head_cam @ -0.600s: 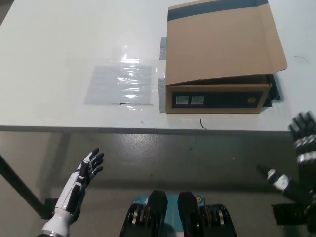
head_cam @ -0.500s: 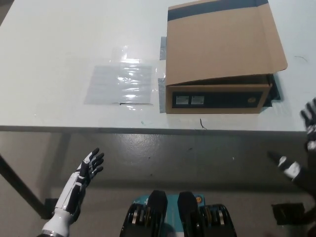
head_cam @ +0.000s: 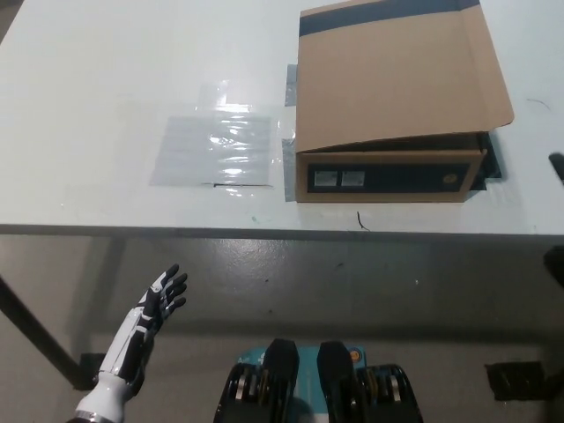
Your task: A small storage box is placed at the center of the table and the robot uses its right hand to slide under its lid and push it upwards to open it
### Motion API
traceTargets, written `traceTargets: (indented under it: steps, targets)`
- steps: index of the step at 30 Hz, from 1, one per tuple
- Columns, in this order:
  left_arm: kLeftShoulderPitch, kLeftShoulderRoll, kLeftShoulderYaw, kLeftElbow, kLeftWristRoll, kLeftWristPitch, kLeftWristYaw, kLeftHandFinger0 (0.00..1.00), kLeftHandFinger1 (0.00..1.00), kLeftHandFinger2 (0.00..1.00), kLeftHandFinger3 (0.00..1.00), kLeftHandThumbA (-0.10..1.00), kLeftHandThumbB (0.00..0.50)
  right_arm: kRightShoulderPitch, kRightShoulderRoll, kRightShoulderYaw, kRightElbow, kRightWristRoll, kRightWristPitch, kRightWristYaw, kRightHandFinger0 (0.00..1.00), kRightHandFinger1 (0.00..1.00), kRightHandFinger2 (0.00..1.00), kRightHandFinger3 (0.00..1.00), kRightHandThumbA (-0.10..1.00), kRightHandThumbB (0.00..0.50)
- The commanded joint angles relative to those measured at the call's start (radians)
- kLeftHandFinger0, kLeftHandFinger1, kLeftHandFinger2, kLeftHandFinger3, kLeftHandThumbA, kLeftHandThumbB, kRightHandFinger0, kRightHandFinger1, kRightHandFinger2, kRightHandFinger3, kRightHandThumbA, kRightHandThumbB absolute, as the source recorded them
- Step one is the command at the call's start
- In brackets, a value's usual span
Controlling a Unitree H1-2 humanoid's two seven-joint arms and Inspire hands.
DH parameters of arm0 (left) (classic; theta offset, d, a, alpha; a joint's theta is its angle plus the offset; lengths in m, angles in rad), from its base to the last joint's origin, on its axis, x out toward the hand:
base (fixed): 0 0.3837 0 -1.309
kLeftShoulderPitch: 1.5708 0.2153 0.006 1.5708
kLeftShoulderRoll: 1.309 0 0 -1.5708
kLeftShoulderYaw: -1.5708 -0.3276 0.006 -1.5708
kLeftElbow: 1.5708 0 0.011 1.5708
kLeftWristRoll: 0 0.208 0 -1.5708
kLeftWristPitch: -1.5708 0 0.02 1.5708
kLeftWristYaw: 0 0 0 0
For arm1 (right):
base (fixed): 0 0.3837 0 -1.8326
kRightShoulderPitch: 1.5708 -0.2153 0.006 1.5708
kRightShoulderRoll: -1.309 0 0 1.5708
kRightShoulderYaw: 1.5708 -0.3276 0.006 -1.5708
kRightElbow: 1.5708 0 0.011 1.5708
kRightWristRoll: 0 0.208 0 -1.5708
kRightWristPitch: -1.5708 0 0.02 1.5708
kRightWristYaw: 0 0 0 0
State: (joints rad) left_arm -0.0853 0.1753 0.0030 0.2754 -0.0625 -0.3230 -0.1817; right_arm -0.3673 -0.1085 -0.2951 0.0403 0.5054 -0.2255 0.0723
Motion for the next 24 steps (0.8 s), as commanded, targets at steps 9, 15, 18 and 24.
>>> traceTargets:
  steps: [9,15,18,24]
  targets:
    - [-0.011,0.011,-0.002,-0.031,-0.007,-0.037,-0.019,1.00,1.00,1.00,1.00,1.00,0.500,-0.186,-0.001,-0.045,0.227,0.144,0.015,0.061,1.00,1.00,1.00,1.00,1.00,0.310]
    - [-0.018,0.014,-0.003,-0.031,0.002,-0.039,-0.019,1.00,1.00,1.00,1.00,1.00,0.500,-0.233,0.016,-0.053,0.287,0.181,0.033,0.067,1.00,1.00,1.00,1.00,1.00,0.297]
    - [-0.015,0.014,-0.002,-0.039,-0.003,-0.029,-0.022,1.00,1.00,1.00,1.00,1.00,0.500,-0.251,0.032,-0.067,0.305,0.221,0.061,0.067,1.00,1.00,1.00,1.00,1.00,0.281]
    - [-0.020,0.015,-0.002,-0.031,0.006,-0.038,-0.017,1.00,1.00,1.00,1.00,1.00,0.500,-0.260,0.061,-0.080,0.301,0.269,0.116,0.057,1.00,1.00,1.00,1.00,1.00,0.293]
